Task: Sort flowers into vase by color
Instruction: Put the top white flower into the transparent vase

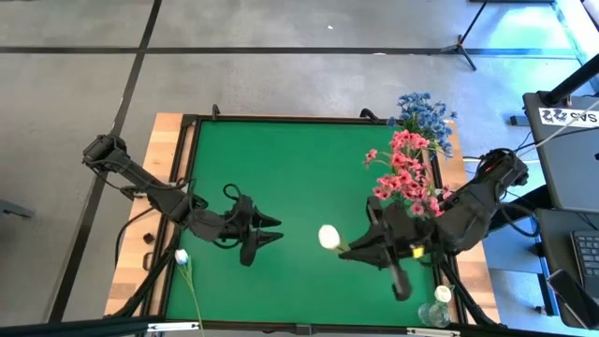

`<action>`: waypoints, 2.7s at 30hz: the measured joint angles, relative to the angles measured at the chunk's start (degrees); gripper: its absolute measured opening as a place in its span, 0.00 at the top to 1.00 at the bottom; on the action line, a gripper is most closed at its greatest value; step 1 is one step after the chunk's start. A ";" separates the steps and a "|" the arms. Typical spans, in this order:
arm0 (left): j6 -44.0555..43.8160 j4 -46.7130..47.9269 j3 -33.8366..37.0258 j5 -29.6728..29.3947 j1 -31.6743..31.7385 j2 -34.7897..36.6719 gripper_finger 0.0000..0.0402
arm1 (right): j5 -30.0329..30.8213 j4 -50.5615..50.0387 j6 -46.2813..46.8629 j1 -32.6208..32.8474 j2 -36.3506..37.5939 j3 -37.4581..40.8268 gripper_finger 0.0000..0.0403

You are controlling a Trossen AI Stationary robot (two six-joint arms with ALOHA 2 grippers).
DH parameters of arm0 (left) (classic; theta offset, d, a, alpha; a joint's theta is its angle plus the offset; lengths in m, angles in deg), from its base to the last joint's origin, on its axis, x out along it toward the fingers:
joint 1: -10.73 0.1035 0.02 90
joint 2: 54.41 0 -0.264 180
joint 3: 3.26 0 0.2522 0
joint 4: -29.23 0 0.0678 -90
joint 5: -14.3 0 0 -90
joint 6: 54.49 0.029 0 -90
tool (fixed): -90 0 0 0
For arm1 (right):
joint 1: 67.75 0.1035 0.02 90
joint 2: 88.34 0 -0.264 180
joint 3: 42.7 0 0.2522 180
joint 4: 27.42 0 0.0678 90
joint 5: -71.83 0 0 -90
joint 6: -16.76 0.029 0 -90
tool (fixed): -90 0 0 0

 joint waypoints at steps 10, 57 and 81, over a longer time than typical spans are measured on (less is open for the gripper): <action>20.08 -17.25 0.00 2.89 -3.18 -0.33 0.51 | -10.43 2.64 -15.71 7.55 10.56 5.62 1.00; 23.98 -18.55 0.00 8.32 0.32 -0.37 0.51 | -44.67 25.24 -15.51 12.83 56.60 59.82 1.00; 23.57 -18.20 0.00 7.62 1.52 -0.37 0.51 | -53.49 57.08 -4.29 19.03 44.23 74.53 1.00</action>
